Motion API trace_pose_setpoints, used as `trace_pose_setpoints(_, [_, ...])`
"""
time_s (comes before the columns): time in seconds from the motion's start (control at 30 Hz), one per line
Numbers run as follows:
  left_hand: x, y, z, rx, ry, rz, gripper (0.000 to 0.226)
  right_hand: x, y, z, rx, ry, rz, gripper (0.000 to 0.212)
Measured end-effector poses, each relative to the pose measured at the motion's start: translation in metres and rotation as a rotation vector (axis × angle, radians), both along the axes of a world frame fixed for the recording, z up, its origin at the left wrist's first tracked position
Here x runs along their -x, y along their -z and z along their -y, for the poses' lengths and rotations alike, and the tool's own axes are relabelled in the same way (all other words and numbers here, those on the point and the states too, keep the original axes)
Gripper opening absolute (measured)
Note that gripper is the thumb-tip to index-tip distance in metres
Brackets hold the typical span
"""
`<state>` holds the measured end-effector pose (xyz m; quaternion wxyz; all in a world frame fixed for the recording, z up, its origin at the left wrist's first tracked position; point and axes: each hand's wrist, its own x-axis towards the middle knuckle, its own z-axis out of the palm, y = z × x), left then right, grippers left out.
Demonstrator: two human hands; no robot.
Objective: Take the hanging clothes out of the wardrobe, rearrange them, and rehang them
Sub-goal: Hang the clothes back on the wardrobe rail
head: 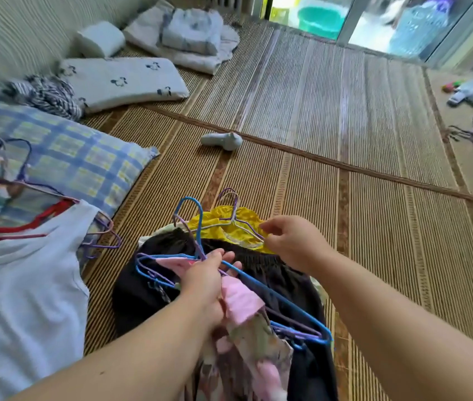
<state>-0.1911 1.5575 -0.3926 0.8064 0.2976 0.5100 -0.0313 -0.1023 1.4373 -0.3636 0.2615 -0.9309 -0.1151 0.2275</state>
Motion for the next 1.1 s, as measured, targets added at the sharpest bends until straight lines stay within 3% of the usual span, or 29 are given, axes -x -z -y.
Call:
trace_pose_setpoints(0.2, [-0.022,0.063,0.009,-0.034,0.215,-0.010,0.016,-0.043,0.098,-0.012,0.288,-0.189,-0.004,0.059])
trace_pose_setpoints(0.4, [-0.035,0.113,0.004,-0.025,0.131,-0.048,0.023,-0.075,0.170,-0.033,0.234,-0.205,-0.125,0.071])
trace_pose_setpoints(0.53, [-0.039,0.125,-0.005,-0.034,0.138,-0.105,0.018,-0.084,0.186,-0.039,0.273,-0.192,-0.084,0.073])
trace_pose_setpoints(0.6, [-0.041,0.127,-0.007,-0.025,0.152,-0.112,0.015,-0.086,0.188,-0.042,0.255,-0.179,-0.098,0.066])
trace_pose_setpoints(0.77, [-0.041,0.123,-0.007,-0.031,0.156,-0.120,0.013,-0.082,0.178,-0.040,0.120,-0.132,-0.176,0.014])
trace_pose_setpoints(0.9, [-0.034,0.109,-0.007,-0.039,0.161,-0.109,0.012,-0.070,0.148,-0.031,-0.107,0.053,-0.345,0.021])
trace_pose_setpoints(1.1, [-0.013,0.055,0.000,-0.011,0.115,-0.041,0.018,-0.036,0.082,-0.017,-0.208,0.011,-0.520,0.015])
